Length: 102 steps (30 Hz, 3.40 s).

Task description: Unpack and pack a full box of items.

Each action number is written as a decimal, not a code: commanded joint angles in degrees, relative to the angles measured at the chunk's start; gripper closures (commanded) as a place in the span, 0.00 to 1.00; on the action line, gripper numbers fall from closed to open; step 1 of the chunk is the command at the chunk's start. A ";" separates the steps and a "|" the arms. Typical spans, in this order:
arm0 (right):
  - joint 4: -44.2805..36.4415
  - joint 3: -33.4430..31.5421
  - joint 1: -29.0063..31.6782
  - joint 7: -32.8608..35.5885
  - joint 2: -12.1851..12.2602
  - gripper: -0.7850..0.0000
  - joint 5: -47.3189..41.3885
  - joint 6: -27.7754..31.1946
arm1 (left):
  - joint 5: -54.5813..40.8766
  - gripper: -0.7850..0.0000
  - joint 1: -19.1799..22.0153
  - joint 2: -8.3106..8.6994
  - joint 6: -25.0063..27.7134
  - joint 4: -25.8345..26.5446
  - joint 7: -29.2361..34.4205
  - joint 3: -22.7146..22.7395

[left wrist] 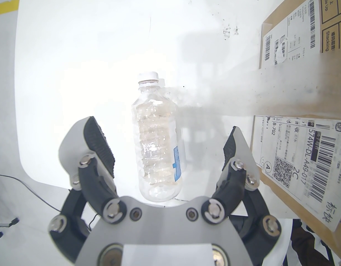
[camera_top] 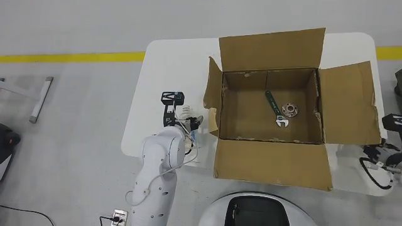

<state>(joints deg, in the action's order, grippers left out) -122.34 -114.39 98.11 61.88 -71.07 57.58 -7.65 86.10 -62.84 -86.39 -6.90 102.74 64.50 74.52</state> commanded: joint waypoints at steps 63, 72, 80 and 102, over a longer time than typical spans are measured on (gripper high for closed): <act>10.32 47.31 -43.12 15.62 0.00 1.00 21.61 -14.54 | 0.00 0.00 0.00 0.00 0.00 0.00 0.00 0.00; 10.32 47.31 -43.12 15.62 0.00 1.00 21.61 -14.54 | 0.00 0.00 0.00 0.00 0.00 0.00 0.00 0.00; 12.43 47.76 -42.55 13.13 -0.07 1.00 22.76 -12.77 | 0.00 0.00 0.00 0.00 0.00 0.00 0.00 0.00; 25.73 53.36 -47.42 15.74 -2.83 0.58 30.34 -13.60 | 0.00 0.00 0.00 0.00 0.00 0.00 0.00 0.00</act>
<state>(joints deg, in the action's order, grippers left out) -96.96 -60.81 50.60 77.60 -73.84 87.70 -21.17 86.10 -62.84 -86.39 -6.90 102.74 64.50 74.52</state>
